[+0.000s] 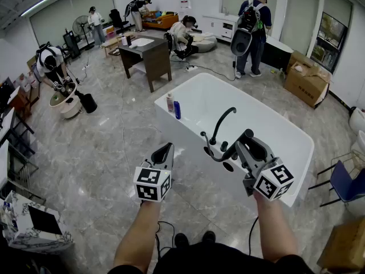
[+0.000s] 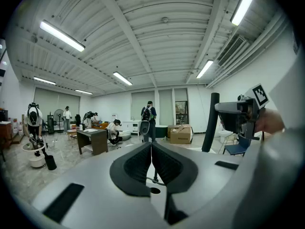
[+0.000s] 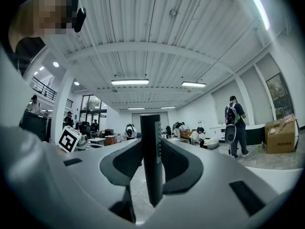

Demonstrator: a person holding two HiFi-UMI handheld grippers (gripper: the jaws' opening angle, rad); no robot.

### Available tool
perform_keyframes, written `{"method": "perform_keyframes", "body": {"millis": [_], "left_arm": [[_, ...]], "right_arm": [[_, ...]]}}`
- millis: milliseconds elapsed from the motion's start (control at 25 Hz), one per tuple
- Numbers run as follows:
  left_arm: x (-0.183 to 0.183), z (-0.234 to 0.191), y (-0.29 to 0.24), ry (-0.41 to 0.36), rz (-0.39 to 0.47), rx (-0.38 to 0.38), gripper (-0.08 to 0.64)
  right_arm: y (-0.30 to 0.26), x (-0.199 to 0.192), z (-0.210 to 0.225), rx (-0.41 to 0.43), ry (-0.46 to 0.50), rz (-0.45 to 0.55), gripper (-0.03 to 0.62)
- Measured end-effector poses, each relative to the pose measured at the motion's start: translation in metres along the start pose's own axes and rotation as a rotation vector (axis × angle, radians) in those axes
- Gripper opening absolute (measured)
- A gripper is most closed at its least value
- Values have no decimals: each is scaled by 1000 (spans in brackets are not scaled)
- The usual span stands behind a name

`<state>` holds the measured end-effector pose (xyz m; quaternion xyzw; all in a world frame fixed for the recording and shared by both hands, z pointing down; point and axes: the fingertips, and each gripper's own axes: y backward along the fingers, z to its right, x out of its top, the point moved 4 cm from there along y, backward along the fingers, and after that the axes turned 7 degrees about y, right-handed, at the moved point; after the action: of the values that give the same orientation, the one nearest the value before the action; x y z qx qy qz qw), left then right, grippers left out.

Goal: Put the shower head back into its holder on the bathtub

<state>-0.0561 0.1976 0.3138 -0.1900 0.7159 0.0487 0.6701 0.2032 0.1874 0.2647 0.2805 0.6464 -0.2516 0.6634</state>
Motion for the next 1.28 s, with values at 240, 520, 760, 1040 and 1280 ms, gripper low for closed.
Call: {"method": "perform_keyframes", "body": {"millis": [240, 520, 760, 1040, 1280], "left_arm": [[-6, 6, -6, -2, -19, -21, 17], [-9, 12, -10, -2, -38, -28, 17], [-9, 18, -13, -1, -41, -17, 16], [-10, 41, -19, 4, -42, 4, 17], [-10, 53, -18, 9, -43, 22, 16]], "right_arm": [[-1, -2, 2, 5, 0, 2, 133], [-1, -2, 12, 2, -30, 15, 133], [3, -2, 21, 30, -66, 35, 141], [19, -2, 37, 59, -85, 23, 141], [27, -7, 49, 69, -113, 23, 142]]}}
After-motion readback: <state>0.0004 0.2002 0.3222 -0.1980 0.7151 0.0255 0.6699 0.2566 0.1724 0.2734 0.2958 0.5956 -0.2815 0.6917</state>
